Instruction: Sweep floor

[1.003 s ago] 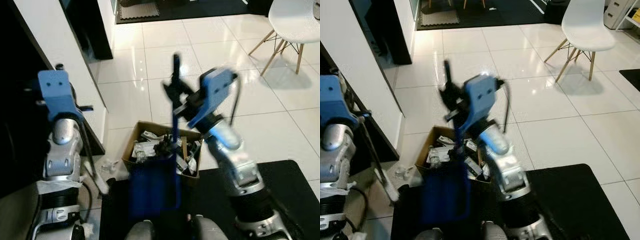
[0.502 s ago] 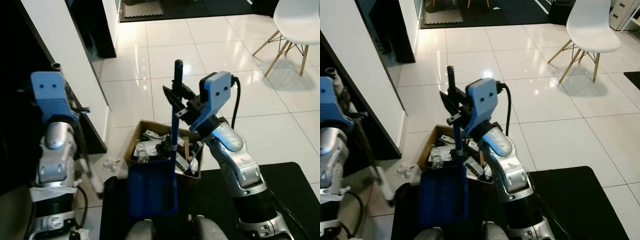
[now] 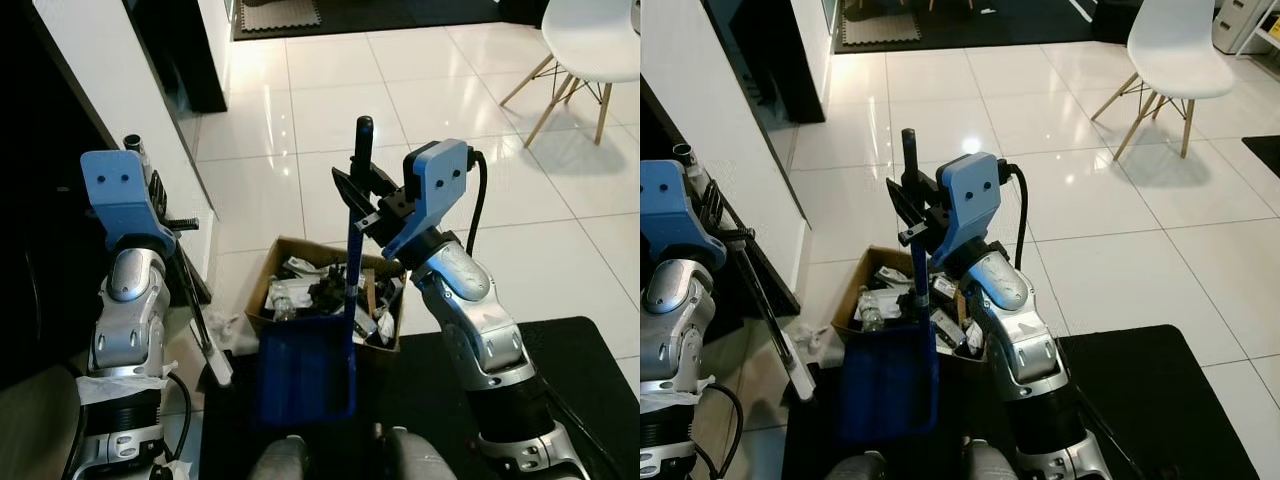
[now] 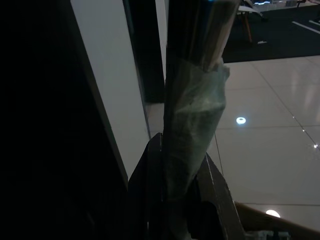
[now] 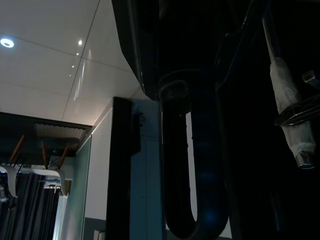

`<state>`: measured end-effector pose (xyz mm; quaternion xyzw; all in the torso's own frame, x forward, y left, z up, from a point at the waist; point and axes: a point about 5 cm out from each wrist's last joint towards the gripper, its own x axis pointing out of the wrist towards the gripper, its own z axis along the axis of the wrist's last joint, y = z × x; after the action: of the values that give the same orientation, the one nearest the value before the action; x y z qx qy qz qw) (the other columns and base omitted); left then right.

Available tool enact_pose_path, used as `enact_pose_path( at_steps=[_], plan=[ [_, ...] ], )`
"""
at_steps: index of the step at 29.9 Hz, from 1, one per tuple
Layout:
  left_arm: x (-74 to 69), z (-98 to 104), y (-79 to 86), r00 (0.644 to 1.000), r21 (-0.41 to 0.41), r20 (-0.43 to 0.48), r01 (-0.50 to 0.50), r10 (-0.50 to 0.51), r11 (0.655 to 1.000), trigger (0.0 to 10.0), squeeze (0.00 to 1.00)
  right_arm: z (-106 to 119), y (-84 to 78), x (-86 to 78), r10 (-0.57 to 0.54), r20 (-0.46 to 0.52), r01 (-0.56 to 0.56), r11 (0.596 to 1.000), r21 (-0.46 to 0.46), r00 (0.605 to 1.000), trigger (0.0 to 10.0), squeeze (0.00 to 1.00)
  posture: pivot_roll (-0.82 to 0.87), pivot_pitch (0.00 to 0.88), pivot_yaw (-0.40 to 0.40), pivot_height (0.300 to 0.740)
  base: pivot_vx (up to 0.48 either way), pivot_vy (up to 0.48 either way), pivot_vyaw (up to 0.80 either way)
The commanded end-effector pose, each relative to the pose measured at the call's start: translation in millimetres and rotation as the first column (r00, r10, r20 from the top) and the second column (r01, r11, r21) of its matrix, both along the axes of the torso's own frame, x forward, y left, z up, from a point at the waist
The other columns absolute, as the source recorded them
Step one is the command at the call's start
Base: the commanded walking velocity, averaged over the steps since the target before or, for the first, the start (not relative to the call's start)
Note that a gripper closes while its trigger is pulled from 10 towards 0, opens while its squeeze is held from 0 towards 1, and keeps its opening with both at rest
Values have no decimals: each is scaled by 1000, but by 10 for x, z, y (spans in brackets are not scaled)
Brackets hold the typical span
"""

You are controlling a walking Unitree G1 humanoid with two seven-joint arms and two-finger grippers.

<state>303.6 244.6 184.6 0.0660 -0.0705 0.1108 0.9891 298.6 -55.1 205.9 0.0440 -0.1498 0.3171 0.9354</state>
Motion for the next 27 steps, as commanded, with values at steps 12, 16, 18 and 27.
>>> enact_pose_path(
  at_steps=[12,16,18,27],
  plan=[
    [-12,99,42,999,25,33,-12,11,1000,10000,0,36,4,5,-1,25,1,1000,8,1000,10000,0,54,69,17,740,-285,0,0],
    [-13,98,40,999,25,33,-12,11,1000,10000,0,35,3,4,-2,25,2,1000,8,1000,10000,0,54,70,17,740,-271,0,0],
    [-13,95,41,999,24,32,-11,11,1000,10000,0,31,1,5,-3,24,3,1000,7,1000,10000,0,53,70,18,740,-270,0,0],
    [-15,84,37,1000,23,29,-10,10,1000,10000,0,20,-5,6,-6,21,6,1000,4,1000,10000,0,52,75,18,740,-118,0,0]
  ],
)
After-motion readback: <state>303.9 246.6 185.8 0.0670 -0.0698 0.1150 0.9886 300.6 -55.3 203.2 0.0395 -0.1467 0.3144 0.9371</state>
